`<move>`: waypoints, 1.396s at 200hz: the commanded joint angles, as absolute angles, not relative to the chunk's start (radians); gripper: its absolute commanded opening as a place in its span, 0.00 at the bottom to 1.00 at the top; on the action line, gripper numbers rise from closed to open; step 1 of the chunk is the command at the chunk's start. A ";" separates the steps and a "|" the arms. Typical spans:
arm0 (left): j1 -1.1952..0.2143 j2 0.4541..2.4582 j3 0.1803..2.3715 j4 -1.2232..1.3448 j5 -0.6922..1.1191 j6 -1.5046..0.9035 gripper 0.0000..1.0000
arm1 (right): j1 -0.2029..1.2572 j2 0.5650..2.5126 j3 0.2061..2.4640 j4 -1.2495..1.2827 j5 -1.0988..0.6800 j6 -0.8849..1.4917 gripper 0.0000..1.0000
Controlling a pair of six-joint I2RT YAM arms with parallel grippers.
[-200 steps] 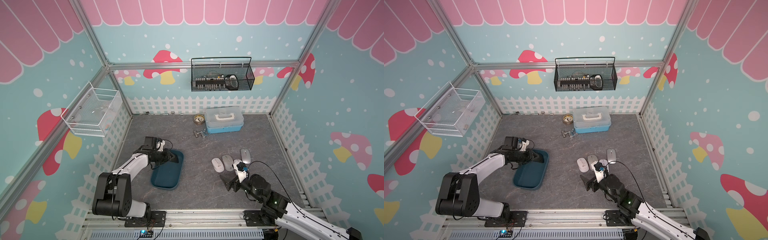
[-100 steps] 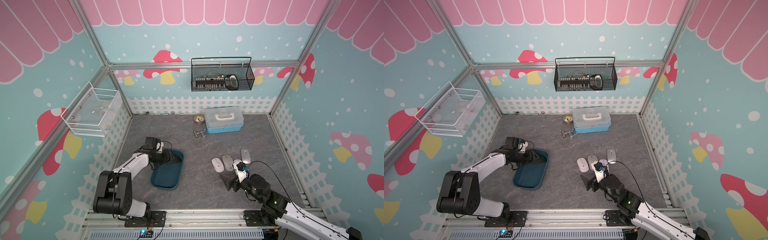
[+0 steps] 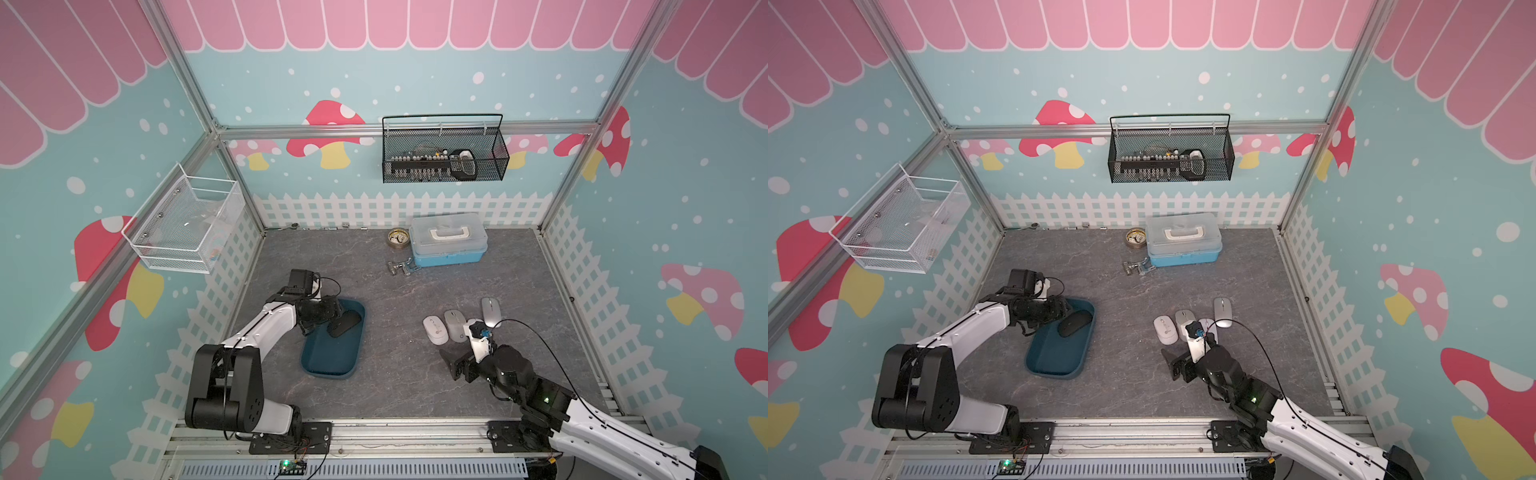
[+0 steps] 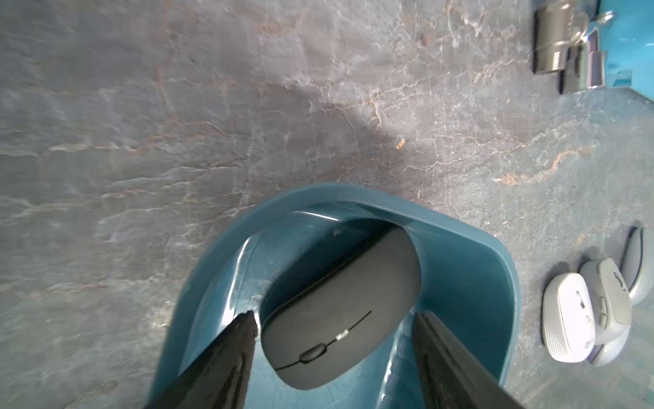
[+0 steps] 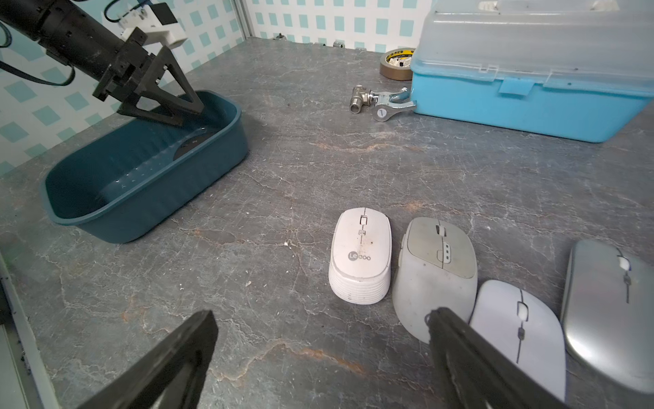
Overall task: Put the mouse in the storage box
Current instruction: Place the mouse in the storage box, then pick up the mouse from the center of the board.
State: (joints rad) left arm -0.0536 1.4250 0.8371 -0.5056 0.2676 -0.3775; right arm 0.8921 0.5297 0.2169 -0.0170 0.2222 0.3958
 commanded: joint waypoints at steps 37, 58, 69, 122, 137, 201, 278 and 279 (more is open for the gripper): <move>-0.053 1.193 0.822 -0.509 0.343 -0.365 0.73 | 0.889 0.588 0.318 -0.185 0.455 0.565 0.99; -0.057 1.092 0.781 -0.474 0.421 -0.383 0.69 | 0.856 0.672 0.352 -0.206 0.462 0.589 0.99; -0.059 1.045 0.757 -0.456 0.420 -0.393 0.69 | 0.819 0.728 0.387 -0.239 0.446 0.597 0.99; -0.077 0.969 0.716 -0.422 0.391 -0.404 0.70 | 0.560 0.953 0.545 -0.354 0.176 0.541 0.99; -0.108 0.967 0.715 -0.421 0.370 -0.413 0.70 | 0.555 0.976 0.557 -0.372 0.164 0.536 0.99; -0.198 0.924 0.707 -0.425 0.275 -0.427 0.70 | 0.502 1.112 0.547 -0.401 0.167 0.639 0.98; -0.230 0.909 0.707 -0.428 0.266 -0.427 0.70 | 0.499 1.149 0.529 -0.448 0.201 0.710 0.91; -0.230 0.909 0.707 -0.428 0.267 -0.428 0.70 | 0.500 1.152 0.529 -0.448 0.201 0.710 0.91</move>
State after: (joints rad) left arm -0.2226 0.9333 0.7128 -0.4389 0.2859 -0.4202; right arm 0.5037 1.1244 0.5419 -0.4099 0.1833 0.6682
